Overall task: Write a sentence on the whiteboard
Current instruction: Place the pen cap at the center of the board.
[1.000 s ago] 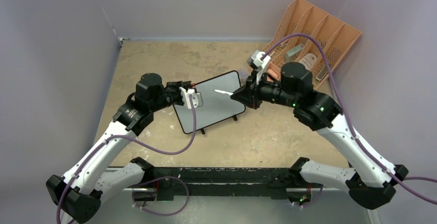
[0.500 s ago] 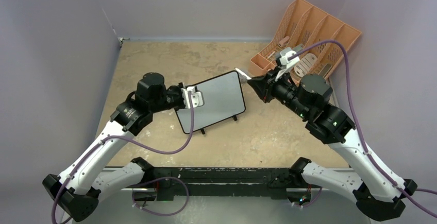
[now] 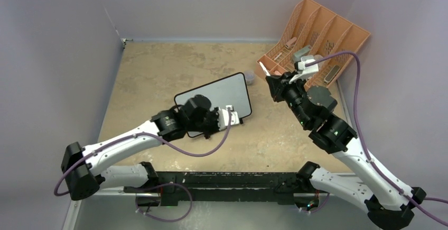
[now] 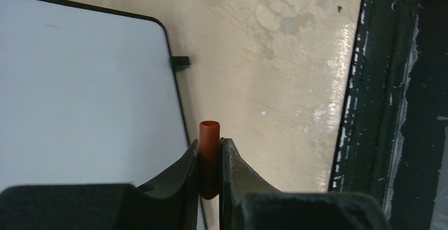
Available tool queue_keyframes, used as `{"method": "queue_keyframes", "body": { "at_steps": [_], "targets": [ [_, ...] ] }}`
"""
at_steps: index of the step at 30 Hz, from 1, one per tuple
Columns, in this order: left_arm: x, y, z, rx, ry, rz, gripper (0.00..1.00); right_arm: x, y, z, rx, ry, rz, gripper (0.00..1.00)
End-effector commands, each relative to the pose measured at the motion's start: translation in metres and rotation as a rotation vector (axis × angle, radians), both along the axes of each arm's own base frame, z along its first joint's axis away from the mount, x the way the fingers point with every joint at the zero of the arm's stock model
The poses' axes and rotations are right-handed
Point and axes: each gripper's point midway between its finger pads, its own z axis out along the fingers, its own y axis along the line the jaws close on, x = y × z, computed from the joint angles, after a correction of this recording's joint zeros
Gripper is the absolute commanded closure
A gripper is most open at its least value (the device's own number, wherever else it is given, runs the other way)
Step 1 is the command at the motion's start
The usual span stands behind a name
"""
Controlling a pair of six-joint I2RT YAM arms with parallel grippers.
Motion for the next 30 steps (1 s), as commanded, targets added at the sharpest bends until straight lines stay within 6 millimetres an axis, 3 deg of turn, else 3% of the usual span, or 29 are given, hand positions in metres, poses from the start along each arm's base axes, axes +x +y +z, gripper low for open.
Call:
{"method": "queue_keyframes", "body": {
  "at_steps": [1, 8, 16, 23, 30],
  "targets": [
    [-0.014, -0.022, -0.033, 0.03, 0.06, 0.086, 1.0, 0.003, -0.021, 0.027, 0.102, -0.086, -0.106, 1.0],
    [-0.037, -0.038, -0.101, 0.164, 0.173, 0.185, 1.0, -0.003, -0.027, 0.017, 0.078, -0.085, -0.104, 1.0],
    [-0.04, -0.046, -0.157, 0.252, 0.275, 0.271, 1.0, -0.007, -0.027, 0.004, 0.046, -0.082, -0.086, 1.0],
    [-0.039, -0.048, -0.18, 0.306, 0.288, 0.306, 0.94, -0.013, -0.029, -0.008, 0.009, -0.095, -0.062, 1.0],
    [-0.038, -0.049, -0.18, 0.329, 0.279, 0.338, 0.76, -0.021, -0.034, -0.009, -0.018, -0.114, -0.043, 1.0]
  ]
}}
